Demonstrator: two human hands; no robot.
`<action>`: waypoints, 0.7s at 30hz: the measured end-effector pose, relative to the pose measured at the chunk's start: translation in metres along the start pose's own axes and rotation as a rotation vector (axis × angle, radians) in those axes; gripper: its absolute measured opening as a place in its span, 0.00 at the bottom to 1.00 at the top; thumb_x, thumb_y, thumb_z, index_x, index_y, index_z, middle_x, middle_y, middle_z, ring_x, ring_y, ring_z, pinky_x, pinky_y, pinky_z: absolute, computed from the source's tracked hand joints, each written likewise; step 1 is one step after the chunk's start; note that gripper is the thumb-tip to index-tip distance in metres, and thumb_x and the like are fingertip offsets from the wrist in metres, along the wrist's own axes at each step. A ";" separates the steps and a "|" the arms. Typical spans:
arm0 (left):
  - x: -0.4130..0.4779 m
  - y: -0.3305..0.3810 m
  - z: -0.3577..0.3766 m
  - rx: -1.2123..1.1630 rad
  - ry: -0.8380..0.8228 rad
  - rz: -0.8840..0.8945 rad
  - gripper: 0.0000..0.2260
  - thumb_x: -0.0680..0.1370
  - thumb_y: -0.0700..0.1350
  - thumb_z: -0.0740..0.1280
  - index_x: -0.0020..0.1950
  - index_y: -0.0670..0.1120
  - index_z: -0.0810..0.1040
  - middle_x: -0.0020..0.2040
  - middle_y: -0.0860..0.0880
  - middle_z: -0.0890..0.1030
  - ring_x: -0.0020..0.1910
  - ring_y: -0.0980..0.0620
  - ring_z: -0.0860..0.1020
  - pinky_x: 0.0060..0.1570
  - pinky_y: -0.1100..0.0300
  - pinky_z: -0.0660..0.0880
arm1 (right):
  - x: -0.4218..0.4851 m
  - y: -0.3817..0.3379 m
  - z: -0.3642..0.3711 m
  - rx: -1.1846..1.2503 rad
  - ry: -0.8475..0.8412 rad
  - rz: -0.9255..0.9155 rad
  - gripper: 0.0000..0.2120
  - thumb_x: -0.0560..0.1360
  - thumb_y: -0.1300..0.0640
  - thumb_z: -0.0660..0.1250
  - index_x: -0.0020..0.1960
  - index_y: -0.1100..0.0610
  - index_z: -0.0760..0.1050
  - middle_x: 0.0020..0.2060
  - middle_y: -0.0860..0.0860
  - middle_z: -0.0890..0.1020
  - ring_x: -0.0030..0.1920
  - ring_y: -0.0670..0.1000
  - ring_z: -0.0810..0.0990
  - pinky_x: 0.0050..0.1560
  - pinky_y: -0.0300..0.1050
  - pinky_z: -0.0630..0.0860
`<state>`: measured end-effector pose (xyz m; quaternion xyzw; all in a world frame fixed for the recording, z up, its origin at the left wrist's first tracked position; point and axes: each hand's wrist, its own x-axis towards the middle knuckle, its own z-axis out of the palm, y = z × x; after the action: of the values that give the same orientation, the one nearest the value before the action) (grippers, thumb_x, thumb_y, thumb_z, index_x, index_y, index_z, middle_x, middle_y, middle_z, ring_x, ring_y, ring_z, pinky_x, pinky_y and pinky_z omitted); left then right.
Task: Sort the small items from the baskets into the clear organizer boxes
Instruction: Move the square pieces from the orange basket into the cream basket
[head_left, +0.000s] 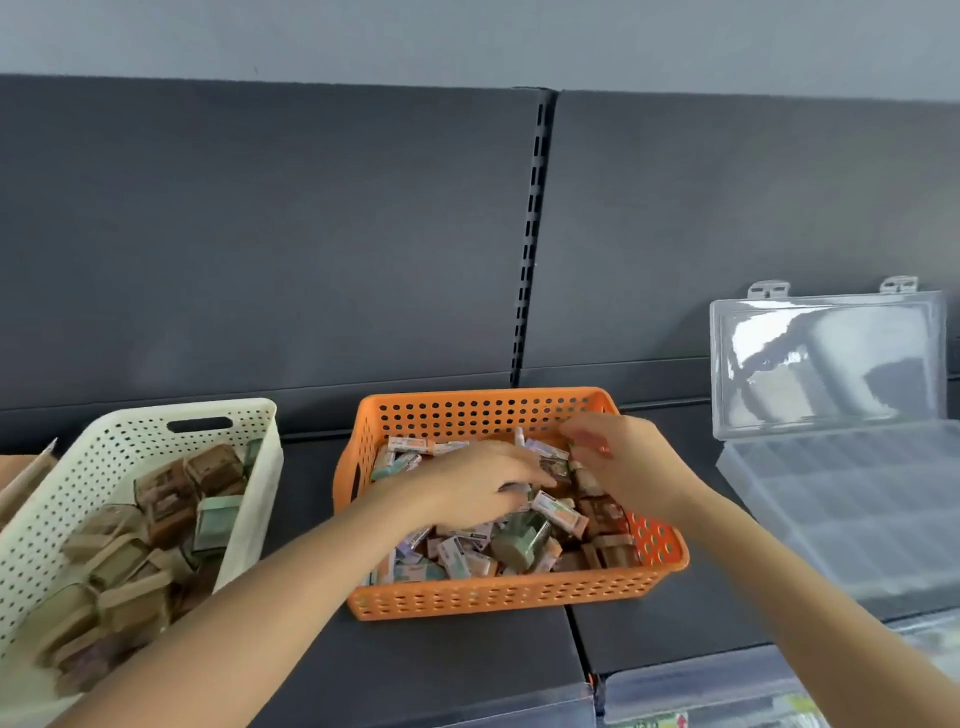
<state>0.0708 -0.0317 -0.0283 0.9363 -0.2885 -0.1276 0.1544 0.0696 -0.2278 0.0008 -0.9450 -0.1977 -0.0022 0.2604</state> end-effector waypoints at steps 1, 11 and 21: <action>0.005 -0.002 0.002 0.036 -0.042 0.004 0.18 0.82 0.47 0.58 0.71 0.56 0.68 0.76 0.54 0.62 0.75 0.55 0.58 0.75 0.52 0.54 | 0.000 0.002 -0.001 0.005 -0.004 0.003 0.14 0.77 0.65 0.61 0.56 0.52 0.79 0.47 0.48 0.83 0.47 0.52 0.81 0.48 0.46 0.78; -0.010 -0.033 0.005 -0.041 0.052 -0.132 0.24 0.77 0.42 0.66 0.71 0.57 0.67 0.69 0.58 0.65 0.65 0.58 0.68 0.62 0.63 0.68 | 0.008 0.015 0.014 -0.044 -0.145 -0.039 0.10 0.77 0.60 0.64 0.57 0.58 0.78 0.50 0.54 0.82 0.51 0.54 0.80 0.52 0.50 0.77; -0.008 -0.038 0.003 0.039 0.075 -0.232 0.25 0.77 0.48 0.67 0.73 0.57 0.64 0.65 0.55 0.68 0.65 0.53 0.65 0.66 0.52 0.66 | 0.012 0.015 0.020 -0.026 -0.237 -0.120 0.09 0.76 0.59 0.67 0.56 0.55 0.80 0.48 0.50 0.82 0.49 0.50 0.80 0.52 0.46 0.78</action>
<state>0.0829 0.0022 -0.0438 0.9703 -0.1747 -0.1040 0.1311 0.0840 -0.2254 -0.0230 -0.9284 -0.2831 0.0913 0.2226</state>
